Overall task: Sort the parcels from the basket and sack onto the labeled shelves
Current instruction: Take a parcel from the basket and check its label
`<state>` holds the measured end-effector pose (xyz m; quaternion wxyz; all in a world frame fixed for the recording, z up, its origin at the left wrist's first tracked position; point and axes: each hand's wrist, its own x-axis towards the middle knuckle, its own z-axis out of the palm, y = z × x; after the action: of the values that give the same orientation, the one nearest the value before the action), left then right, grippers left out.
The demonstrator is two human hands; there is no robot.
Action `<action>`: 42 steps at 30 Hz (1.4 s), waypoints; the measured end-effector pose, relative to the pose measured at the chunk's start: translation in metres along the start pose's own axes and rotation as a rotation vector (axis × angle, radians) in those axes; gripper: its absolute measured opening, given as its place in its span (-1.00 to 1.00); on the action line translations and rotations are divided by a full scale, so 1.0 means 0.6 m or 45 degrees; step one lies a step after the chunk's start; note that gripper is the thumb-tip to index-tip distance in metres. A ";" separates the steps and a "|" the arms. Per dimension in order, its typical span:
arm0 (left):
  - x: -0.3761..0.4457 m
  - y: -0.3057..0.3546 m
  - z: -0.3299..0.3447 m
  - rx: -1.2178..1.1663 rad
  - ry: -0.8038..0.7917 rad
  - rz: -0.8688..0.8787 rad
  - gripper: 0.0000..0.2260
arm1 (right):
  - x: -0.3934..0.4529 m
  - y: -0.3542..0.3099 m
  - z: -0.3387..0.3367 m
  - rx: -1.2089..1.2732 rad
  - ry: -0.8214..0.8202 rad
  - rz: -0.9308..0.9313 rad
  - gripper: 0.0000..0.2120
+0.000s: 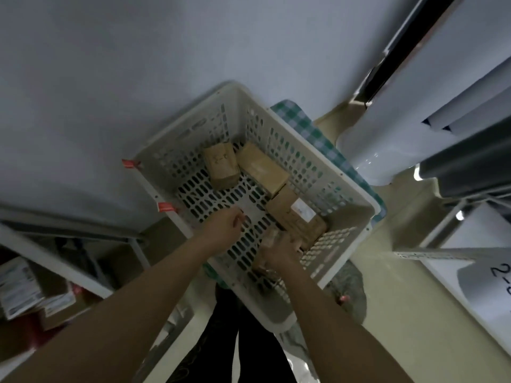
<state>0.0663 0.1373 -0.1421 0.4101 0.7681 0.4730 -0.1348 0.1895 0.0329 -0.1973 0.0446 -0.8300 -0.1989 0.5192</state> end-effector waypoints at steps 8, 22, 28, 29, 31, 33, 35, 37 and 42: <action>0.020 -0.051 0.019 -0.158 0.099 0.091 -0.76 | 0.089 0.010 0.045 0.086 0.111 0.172 0.05; -0.019 -0.024 0.004 -0.463 0.110 -0.098 -0.81 | 0.012 -0.010 -0.024 0.423 0.109 -0.089 -0.08; -0.046 0.040 -0.058 -0.564 0.063 -0.103 -0.59 | -0.070 -0.044 -0.103 0.863 0.053 -0.383 -0.09; -0.049 0.049 -0.067 -0.630 0.059 -0.108 -0.55 | -0.083 -0.050 -0.115 0.926 0.011 -0.406 -0.10; -0.054 0.062 -0.082 -0.763 0.057 -0.109 -0.51 | -0.103 -0.057 -0.137 1.016 -0.095 -0.441 -0.11; -0.060 0.071 -0.095 -0.888 0.015 -0.095 -0.52 | -0.123 -0.060 -0.161 1.019 -0.147 -0.488 -0.24; -0.066 0.080 -0.103 -1.011 -0.075 -0.049 -0.52 | -0.133 -0.060 -0.181 1.041 -0.195 -0.528 -0.34; -0.077 0.093 -0.111 -1.051 -0.158 -0.002 -0.57 | -0.141 -0.058 -0.195 1.083 -0.250 -0.543 -0.41; -0.097 0.107 -0.120 -1.059 -0.234 0.002 -0.55 | -0.154 -0.060 -0.205 1.051 -0.260 -0.598 -0.32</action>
<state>0.0770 0.1419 -0.0301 0.7255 0.5223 0.4481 -0.0001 0.2524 0.0475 -0.0529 0.4663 -0.6205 -0.1616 0.6094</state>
